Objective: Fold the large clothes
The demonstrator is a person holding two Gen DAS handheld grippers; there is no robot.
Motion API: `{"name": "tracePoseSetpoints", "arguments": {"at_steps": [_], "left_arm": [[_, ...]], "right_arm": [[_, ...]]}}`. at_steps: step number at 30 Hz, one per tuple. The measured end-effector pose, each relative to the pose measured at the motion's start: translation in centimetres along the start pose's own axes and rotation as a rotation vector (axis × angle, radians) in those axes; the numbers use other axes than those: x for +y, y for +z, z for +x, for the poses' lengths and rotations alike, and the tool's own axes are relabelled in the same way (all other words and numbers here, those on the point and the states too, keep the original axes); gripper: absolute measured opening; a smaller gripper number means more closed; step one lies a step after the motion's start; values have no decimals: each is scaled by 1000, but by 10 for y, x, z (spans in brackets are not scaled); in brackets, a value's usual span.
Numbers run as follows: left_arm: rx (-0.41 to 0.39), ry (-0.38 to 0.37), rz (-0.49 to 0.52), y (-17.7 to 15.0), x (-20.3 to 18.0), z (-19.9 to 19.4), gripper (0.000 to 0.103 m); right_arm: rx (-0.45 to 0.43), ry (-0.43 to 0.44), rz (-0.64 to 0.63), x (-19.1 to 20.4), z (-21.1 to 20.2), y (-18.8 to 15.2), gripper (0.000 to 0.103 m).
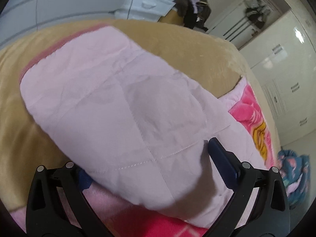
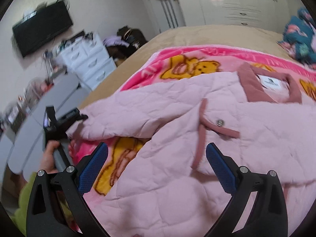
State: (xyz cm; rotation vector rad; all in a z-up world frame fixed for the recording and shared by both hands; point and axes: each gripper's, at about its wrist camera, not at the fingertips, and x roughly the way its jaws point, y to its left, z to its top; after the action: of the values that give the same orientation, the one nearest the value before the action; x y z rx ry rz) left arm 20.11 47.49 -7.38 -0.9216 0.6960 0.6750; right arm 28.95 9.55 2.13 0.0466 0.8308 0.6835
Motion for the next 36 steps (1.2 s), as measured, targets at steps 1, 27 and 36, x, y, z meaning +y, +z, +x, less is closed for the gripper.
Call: {"name": "tracePoseSetpoints", "arguments": {"at_steps": [1, 27, 36], "left_arm": [[-13, 14, 13, 0, -1, -1, 76], [-364, -365, 296, -30, -134, -176, 11], [-373, -512, 446, -77, -180, -218, 10]], "right_arm": [[-9, -3, 11, -4, -5, -1, 99], [-147, -156, 171, -86, -109, -37, 99], [-168, -195, 239, -119, -127, -51, 99]]}}
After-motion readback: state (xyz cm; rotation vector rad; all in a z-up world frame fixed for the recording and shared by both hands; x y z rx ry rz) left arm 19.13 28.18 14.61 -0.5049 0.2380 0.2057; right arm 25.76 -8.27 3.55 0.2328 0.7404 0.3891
